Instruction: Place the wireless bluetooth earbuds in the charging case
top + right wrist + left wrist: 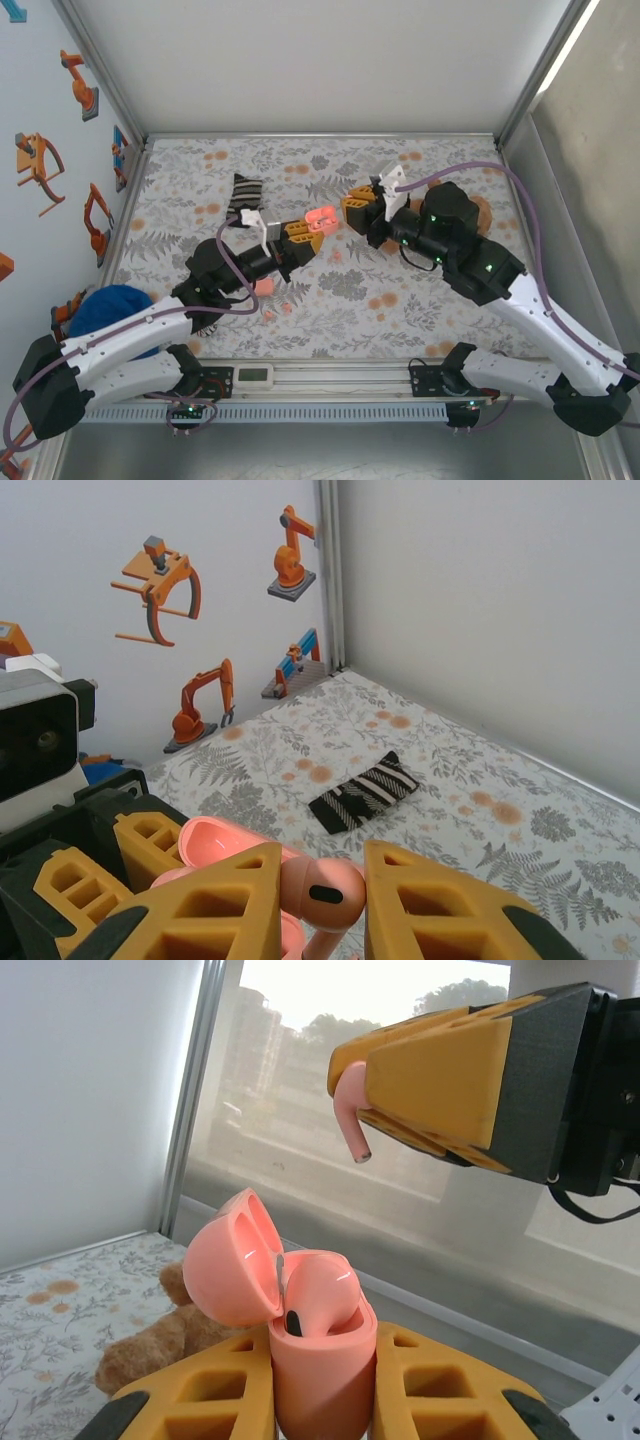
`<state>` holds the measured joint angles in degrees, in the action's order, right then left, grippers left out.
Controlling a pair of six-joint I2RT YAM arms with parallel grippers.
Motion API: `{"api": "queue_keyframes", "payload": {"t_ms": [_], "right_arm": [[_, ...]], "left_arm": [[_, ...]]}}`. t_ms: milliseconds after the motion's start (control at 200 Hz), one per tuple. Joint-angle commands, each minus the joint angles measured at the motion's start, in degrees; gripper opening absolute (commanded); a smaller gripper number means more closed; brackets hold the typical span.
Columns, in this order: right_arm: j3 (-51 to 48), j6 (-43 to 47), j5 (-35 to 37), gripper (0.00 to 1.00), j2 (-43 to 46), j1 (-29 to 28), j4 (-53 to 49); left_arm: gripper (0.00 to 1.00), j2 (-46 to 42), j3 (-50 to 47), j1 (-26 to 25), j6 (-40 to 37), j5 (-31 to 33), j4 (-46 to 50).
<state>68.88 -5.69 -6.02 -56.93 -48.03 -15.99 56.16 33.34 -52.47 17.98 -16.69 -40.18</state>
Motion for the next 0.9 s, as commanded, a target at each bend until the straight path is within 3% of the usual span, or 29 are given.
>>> {"api": "queue_keyframes", "payload": {"t_ms": [0,896], "right_arm": [[-0.6,1.0,0.0,0.22,0.2,-0.8,2.3],[-1.7,1.4,2.5,0.22,-2.3,-4.1,0.9]], "left_arm": [[0.00,0.0,1.9,-0.4,1.2,-1.0,-3.1],[0.00,0.0,1.4,-1.1,1.2,0.4,-4.4]]}}
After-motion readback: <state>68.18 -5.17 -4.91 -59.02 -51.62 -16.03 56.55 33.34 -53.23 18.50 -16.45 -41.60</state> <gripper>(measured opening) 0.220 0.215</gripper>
